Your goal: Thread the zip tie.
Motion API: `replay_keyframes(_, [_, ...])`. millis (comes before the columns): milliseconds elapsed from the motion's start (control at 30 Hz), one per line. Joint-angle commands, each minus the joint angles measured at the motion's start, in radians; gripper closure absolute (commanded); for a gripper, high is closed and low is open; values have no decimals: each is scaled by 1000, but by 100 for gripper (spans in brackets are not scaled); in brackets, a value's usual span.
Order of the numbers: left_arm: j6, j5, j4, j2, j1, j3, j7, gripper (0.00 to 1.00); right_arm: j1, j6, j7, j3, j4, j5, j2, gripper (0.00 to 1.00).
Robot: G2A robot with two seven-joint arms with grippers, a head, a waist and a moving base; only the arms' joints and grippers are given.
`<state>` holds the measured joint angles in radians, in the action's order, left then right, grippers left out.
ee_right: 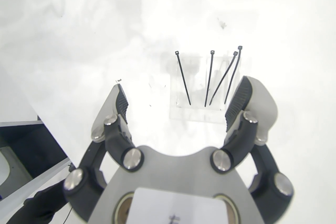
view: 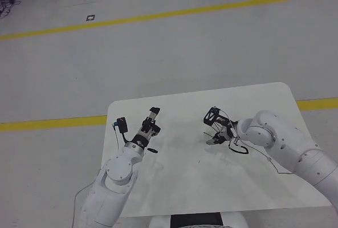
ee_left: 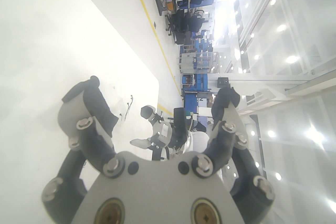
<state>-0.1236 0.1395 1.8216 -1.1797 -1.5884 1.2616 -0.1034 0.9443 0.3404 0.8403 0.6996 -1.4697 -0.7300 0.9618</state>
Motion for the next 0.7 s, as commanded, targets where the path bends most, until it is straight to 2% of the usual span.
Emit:
replay_keyframes(0, [0,0,0,0,0,0,0,0,-7,0,8,-9,-3,15,-4,64])
replay_keyframes(100, [0,0,0,0,0,0,0,0,-22,0,14,-27,3,36,-10,69])
replay_keyframes(300, [0,0,0,0,0,0,0,0,-56,0,-3,-66,29,59,-21,68])
replay_keyframes(400, [0,0,0,0,0,0,0,0,-71,0,-20,-85,47,68,-26,71])
replay_keyframes(533, [0,0,0,0,0,0,0,0,-94,0,-35,-111,71,71,-31,81])
replay_keyframes(667, [0,0,0,0,0,0,0,0,-119,0,-51,-147,87,66,-34,84])
